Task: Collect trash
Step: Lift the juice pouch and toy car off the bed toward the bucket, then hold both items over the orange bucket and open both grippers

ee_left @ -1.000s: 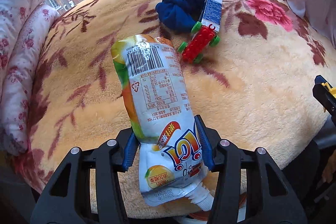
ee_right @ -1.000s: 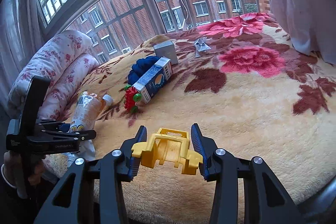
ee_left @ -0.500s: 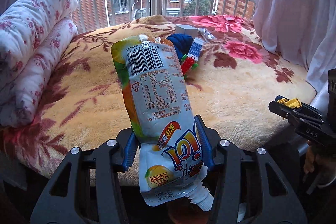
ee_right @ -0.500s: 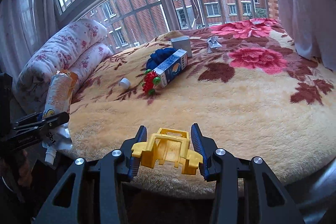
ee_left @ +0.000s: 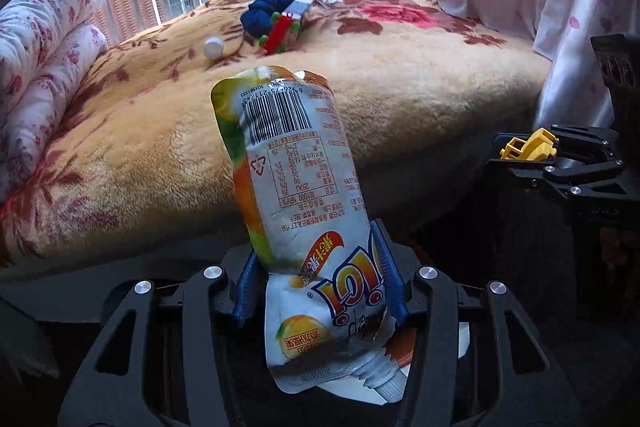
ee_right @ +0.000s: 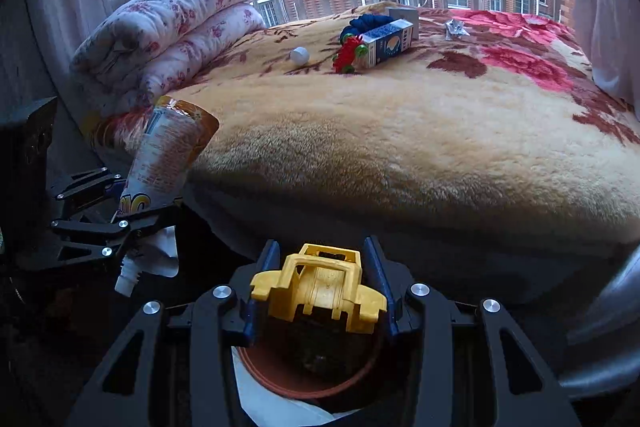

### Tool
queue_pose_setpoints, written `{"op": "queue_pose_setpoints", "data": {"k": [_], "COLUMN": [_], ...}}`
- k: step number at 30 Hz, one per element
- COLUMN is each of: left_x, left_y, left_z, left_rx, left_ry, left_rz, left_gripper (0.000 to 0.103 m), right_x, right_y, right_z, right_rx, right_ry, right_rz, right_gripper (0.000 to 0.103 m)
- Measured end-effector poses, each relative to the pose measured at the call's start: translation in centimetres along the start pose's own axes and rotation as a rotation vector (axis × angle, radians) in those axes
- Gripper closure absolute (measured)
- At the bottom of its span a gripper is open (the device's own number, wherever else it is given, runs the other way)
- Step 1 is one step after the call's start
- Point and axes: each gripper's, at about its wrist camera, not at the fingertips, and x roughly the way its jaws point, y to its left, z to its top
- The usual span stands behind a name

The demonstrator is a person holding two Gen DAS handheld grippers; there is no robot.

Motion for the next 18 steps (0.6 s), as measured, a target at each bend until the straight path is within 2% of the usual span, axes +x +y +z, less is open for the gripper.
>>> {"op": "queue_pose_setpoints", "data": {"k": [6,18], "left_x": [2.1,8.3], "left_y": [-1.1,0.3], "left_z": [-2.9,-5.1], "left_rx": [0.059,0.008], "left_ry": [0.100,0.283], "left_rz": [-0.019,-0.033], "left_gripper": [0.054,0.054], "right_x": [2.4,6.8], "right_y": [0.7,0.4], "right_z": [-2.9,-4.8], "right_rx": [-0.006,-0.016], "right_ry": [0.107,0.236], "right_rz": [0.007,0.011], "right_gripper": [0.059,0.059]}}
